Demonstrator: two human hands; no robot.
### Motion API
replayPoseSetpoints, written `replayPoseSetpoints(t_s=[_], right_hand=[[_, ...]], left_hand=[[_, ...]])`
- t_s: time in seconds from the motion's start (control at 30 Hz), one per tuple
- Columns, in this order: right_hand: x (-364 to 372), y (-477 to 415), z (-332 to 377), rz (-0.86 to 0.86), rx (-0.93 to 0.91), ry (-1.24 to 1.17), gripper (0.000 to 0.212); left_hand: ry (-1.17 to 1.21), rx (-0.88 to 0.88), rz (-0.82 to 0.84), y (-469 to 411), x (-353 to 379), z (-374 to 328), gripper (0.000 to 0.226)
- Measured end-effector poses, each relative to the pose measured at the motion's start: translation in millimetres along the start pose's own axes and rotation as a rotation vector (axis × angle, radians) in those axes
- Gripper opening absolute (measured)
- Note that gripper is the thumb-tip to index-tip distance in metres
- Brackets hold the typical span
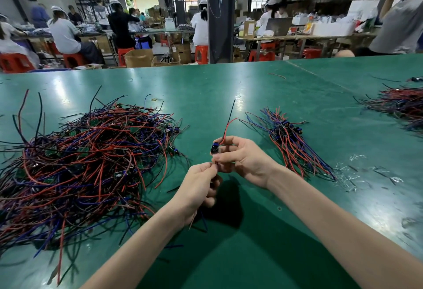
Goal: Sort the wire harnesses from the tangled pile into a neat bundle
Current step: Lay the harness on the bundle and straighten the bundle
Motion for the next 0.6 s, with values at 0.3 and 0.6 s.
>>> replayPoseSetpoints(t_s=[0.3,0.6], right_hand=[[-8.9,-2.9,3.8,-0.173,-0.064,0.032,0.034],[-28.3,-8.8,13.5,-0.315,-0.086,-0.006,0.036]], left_hand=[[0.095,-0.046,0.056,4.7,8.4,-2.6,0.023],[0.126,-0.038,0.067,8.2,8.4,-2.9,0.020]])
Point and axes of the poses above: each hand's wrist, its own y-axis away from the middle knuckle, its own x-axis out of the palm, z = x × y, the point moved 3 cm from there along -y, towards the middle knuckle, and after that the axes turned 15 degrees about x, right-handed, at the moved point
